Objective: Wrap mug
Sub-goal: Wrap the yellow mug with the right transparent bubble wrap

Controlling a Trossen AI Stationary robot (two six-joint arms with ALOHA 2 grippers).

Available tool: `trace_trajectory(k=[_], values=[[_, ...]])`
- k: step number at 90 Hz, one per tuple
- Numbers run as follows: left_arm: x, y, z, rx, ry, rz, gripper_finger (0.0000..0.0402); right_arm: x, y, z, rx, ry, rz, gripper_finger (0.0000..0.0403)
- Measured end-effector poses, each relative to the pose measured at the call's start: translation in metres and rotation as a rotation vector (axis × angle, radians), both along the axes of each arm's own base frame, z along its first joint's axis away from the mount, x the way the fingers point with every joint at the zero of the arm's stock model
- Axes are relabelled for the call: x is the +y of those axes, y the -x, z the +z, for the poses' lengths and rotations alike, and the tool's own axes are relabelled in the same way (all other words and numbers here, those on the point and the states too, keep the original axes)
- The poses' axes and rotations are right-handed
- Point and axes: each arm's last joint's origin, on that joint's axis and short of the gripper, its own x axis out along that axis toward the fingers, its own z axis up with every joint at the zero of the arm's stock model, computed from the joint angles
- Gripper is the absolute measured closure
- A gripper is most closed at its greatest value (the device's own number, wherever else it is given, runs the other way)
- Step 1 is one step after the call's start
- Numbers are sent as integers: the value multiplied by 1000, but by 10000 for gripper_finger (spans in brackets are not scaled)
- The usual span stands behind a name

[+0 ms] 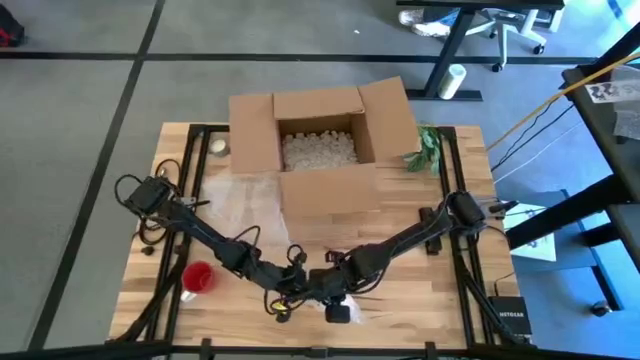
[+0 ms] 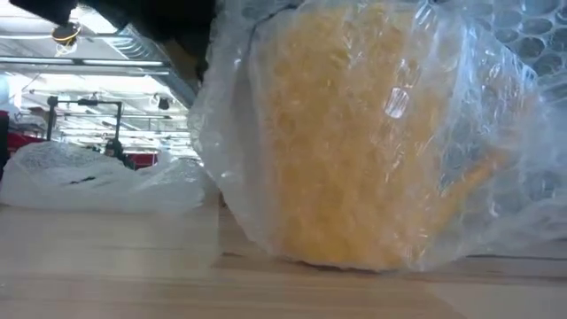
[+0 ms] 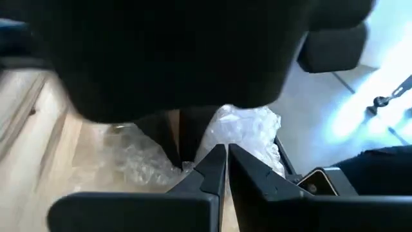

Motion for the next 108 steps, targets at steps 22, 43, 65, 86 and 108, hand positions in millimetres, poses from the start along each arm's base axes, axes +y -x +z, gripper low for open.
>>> trace_trajectory(k=[22, 43, 65, 86, 108], values=[[0, -3, 2, 42, -15, 5, 402, 1, 3, 57, 13, 59, -81, 403], [4, -6, 2, 42, -15, 17, 402, 20, 8, 96, -104, 26, -120, 403], [11, -10, 2, 37, -15, 40, 402, 31, 1, 58, -2, 34, -115, 403], [4, -2, 7, 45, -29, 32, 402, 23, -6, 40, 74, 69, -147, 403], [-12, 24, 31, 38, -91, 62, 402, 12, -11, 37, 98, 59, -172, 403]])
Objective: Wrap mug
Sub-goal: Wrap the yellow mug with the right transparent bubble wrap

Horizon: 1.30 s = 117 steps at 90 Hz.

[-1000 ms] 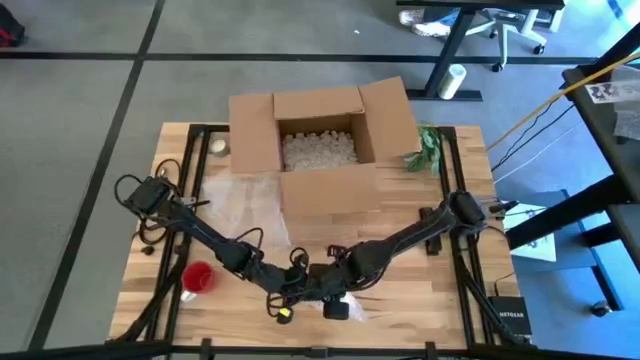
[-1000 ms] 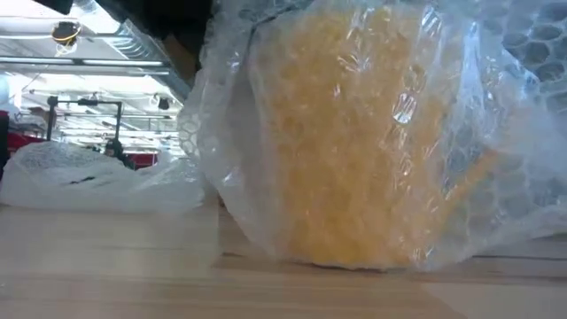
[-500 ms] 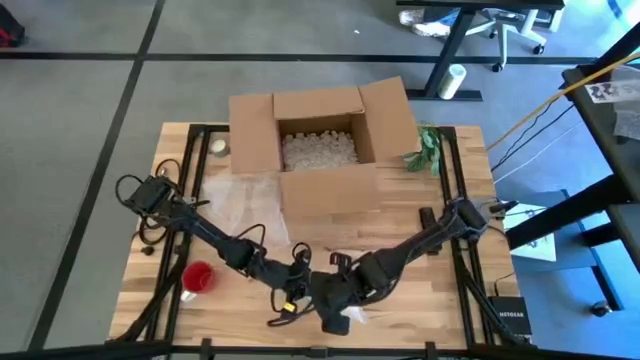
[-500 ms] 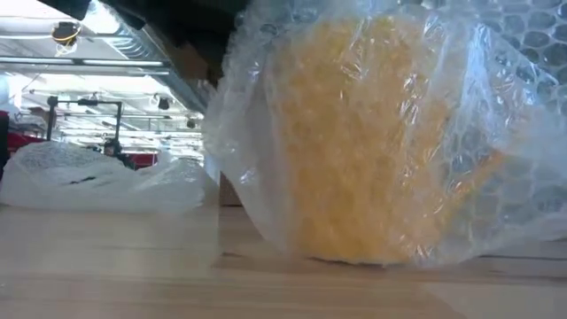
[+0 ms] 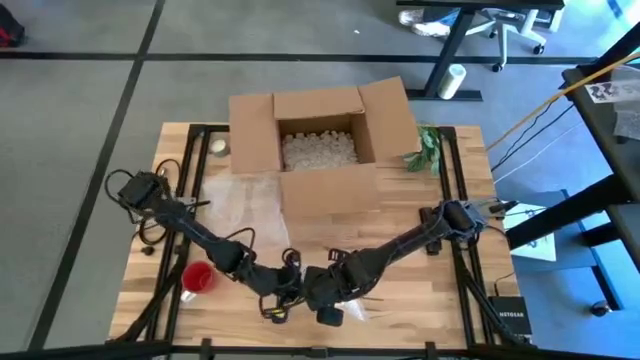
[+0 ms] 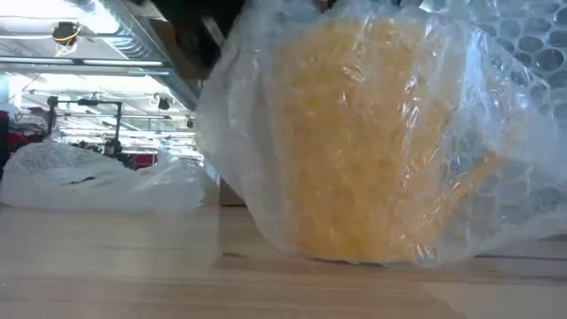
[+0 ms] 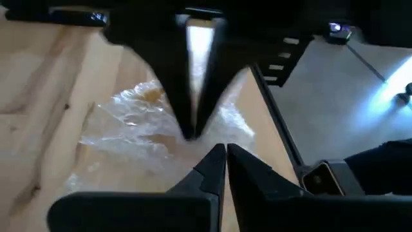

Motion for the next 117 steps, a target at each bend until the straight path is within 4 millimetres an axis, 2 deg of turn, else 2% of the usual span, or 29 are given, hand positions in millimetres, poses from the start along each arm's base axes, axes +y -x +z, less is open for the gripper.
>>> trace_trajectory(k=[16, 29, 34, 52, 61, 78, 91, 101, 117], values=[[-10, 23, 8, 52, -37, 37, 402, -9, -8, -9, 24, -15, -3, 403], [-16, 40, -5, 166, -78, 111, 402, -11, -15, -24, 56, -33, 24, 403], [-17, 45, -8, 190, -78, 131, 402, -11, -19, -37, 88, -50, 50, 403], [-16, 58, -29, 148, -20, 164, 402, -6, -25, -66, 166, -104, 110, 403], [-8, 64, -45, 128, 15, 177, 402, -3, -24, -68, 166, -101, 147, 403], [11, 62, -73, 95, 80, 198, 402, 8, -19, -66, 139, -75, 246, 403], [18, 51, -84, 87, 67, 203, 402, 15, -15, -66, 134, -66, 299, 403], [23, 40, -83, 11, 51, 175, 402, 17, -15, -67, 128, -80, 325, 403], [28, 23, -67, -178, 84, 45, 402, 19, -16, -66, 111, -94, 335, 403]])
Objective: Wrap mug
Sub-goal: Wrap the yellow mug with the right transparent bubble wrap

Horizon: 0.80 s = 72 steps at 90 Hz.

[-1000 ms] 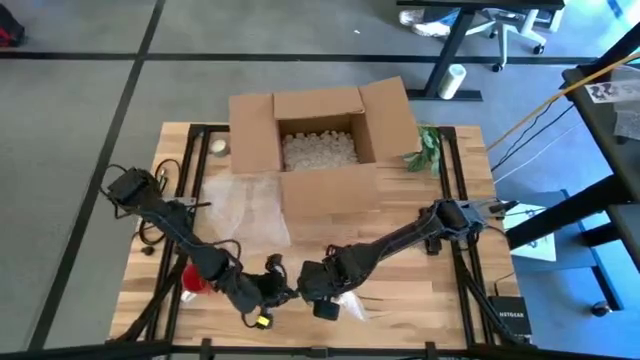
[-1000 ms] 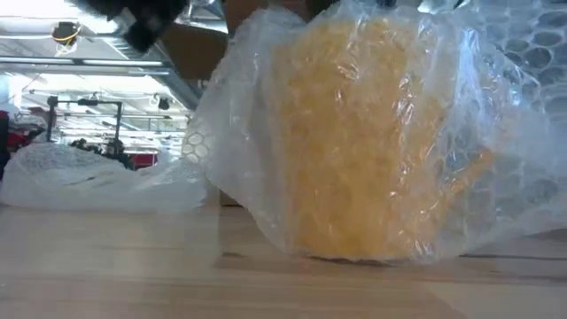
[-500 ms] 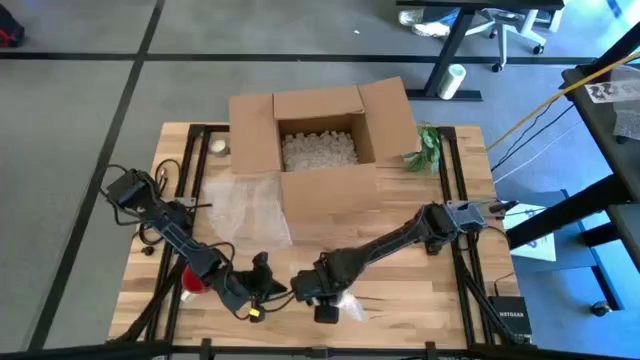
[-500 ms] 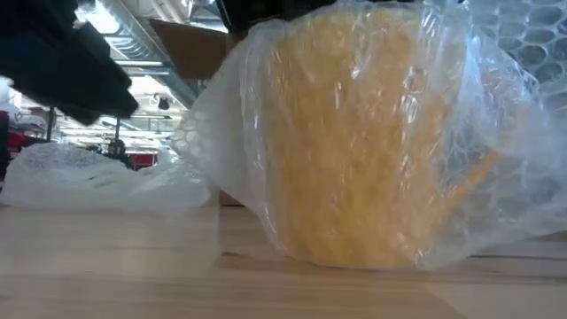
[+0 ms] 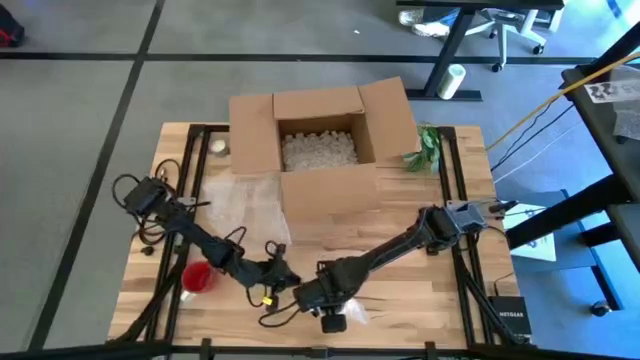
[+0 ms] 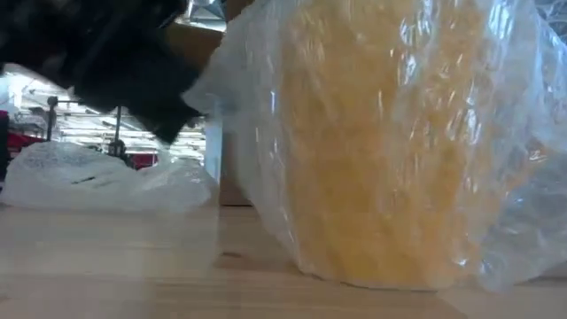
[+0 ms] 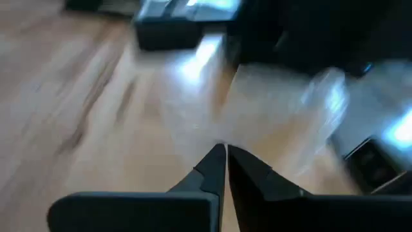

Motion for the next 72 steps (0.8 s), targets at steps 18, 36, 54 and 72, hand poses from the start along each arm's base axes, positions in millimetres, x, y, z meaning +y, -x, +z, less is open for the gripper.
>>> trace_trajectory(k=[18, 36, 54, 72], values=[[-4, -8, 10, -47, 20, -86, 402, 1, -1, 0, -11, -4, 1, 403], [-18, -24, 10, -41, 25, -146, 402, 3, -3, 1, -41, -20, 4, 403], [-24, -32, 6, -34, 46, -158, 402, 6, 0, 4, -40, -1, -2, 403], [-22, -33, 3, 3, 61, -137, 402, 2, 5, 35, -5, 118, -44, 403]])
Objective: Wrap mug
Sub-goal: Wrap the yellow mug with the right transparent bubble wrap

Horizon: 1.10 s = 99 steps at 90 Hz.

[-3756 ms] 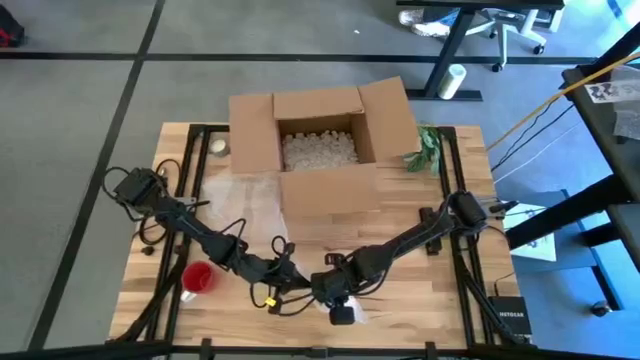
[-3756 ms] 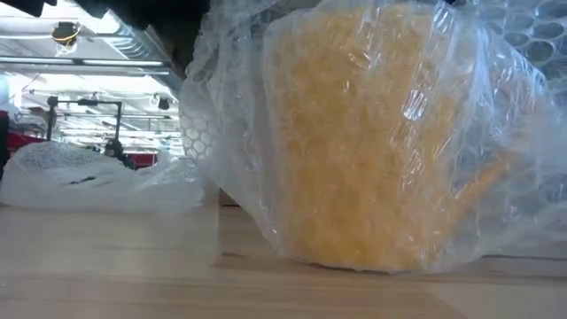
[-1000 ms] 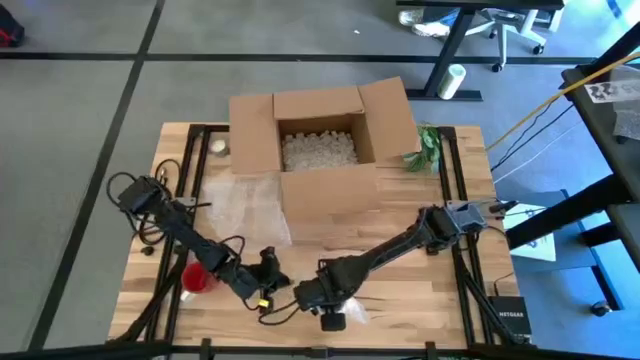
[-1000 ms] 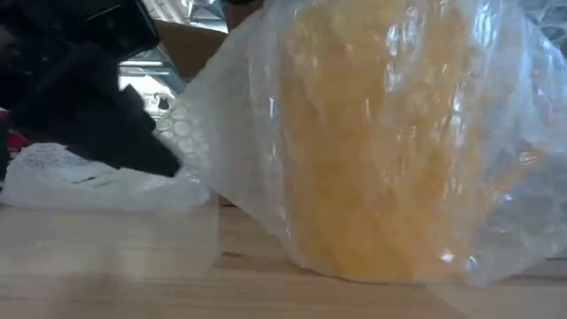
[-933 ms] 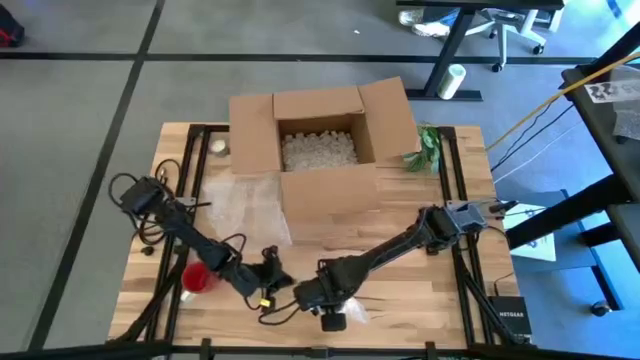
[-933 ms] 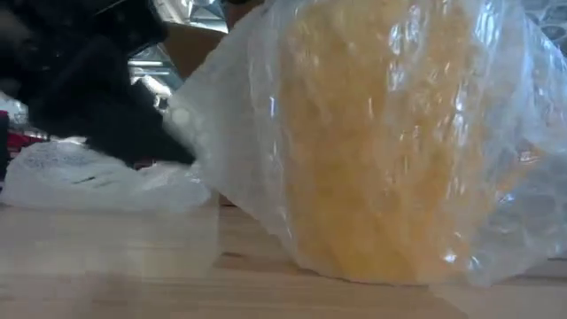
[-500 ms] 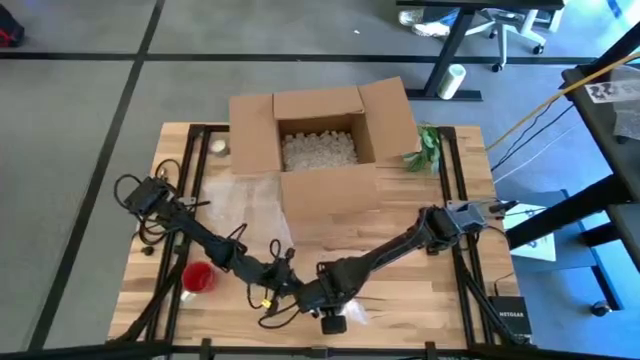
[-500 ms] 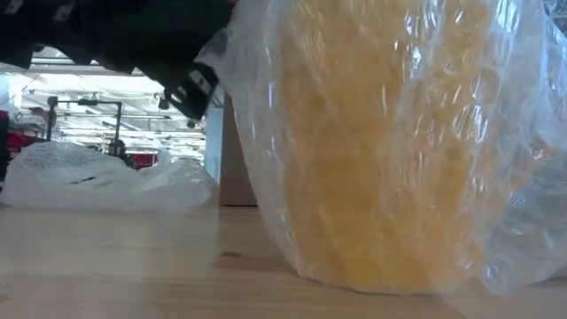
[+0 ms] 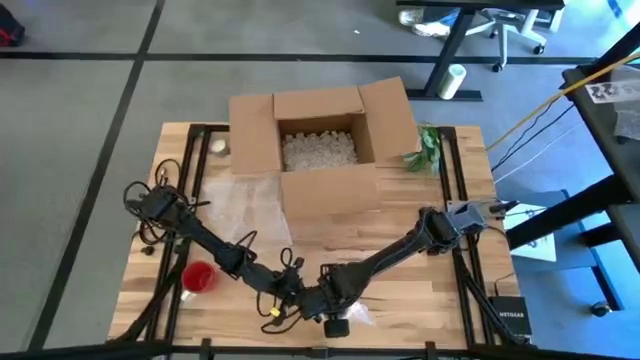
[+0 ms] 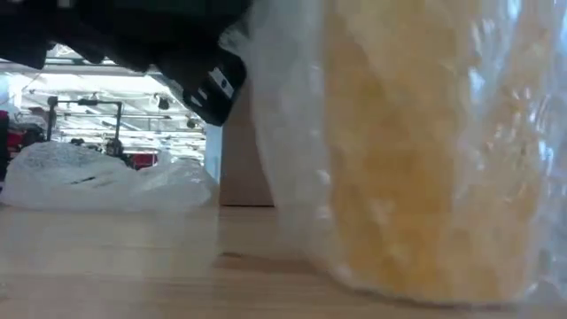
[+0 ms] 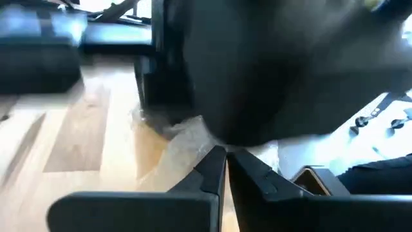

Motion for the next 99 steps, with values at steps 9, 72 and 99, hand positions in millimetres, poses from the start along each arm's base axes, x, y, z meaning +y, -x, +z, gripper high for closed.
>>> trace_trajectory(k=[9, 72, 99], values=[[0, 1, -3, 33, -8, 0, 402, -2, 3, 36, -46, 66, -40, 402], [2, -15, 12, -31, -38, 10, 402, 8, 6, 64, -240, 106, -165, 403], [3, -14, 8, 25, -43, 16, 402, 12, 18, 56, -102, 98, -218, 403]])
